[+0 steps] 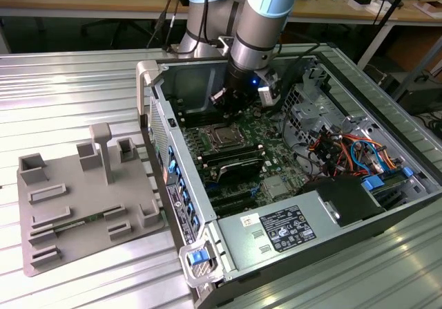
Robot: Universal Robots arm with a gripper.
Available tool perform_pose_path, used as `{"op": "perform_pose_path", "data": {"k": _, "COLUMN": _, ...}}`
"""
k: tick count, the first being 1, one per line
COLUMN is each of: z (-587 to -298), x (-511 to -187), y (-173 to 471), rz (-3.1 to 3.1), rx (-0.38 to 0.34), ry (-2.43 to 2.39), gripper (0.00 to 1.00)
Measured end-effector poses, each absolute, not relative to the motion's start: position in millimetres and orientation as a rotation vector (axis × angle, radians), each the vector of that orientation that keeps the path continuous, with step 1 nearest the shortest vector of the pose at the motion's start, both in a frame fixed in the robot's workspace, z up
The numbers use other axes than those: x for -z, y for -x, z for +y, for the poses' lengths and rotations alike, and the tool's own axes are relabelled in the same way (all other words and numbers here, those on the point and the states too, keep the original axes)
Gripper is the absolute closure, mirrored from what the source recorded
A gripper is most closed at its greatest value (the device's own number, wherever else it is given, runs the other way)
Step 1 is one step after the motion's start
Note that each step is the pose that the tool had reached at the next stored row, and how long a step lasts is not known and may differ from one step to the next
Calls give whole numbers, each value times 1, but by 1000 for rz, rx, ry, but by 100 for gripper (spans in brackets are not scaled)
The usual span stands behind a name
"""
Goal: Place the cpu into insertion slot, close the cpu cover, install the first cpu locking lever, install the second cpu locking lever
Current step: 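Install the first cpu locking lever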
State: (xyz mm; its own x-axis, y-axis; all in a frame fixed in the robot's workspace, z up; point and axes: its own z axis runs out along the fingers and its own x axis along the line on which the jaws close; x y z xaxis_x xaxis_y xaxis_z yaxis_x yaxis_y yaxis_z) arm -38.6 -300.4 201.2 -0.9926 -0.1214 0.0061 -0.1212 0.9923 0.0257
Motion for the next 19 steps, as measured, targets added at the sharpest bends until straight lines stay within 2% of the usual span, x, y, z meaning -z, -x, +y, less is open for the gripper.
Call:
{"op": "perform_pose_path", "data": {"k": 14, "z": -298, "x": -209, "y": 39, "rz": -3129, "rx": 42, "ry": -191, "gripper": 89}}
{"op": "perform_pose_path", "data": {"k": 19, "z": -313, "x": -209, "y": 38, "rz": -3129, "rx": 44, "ry": -191, "gripper": 89}}
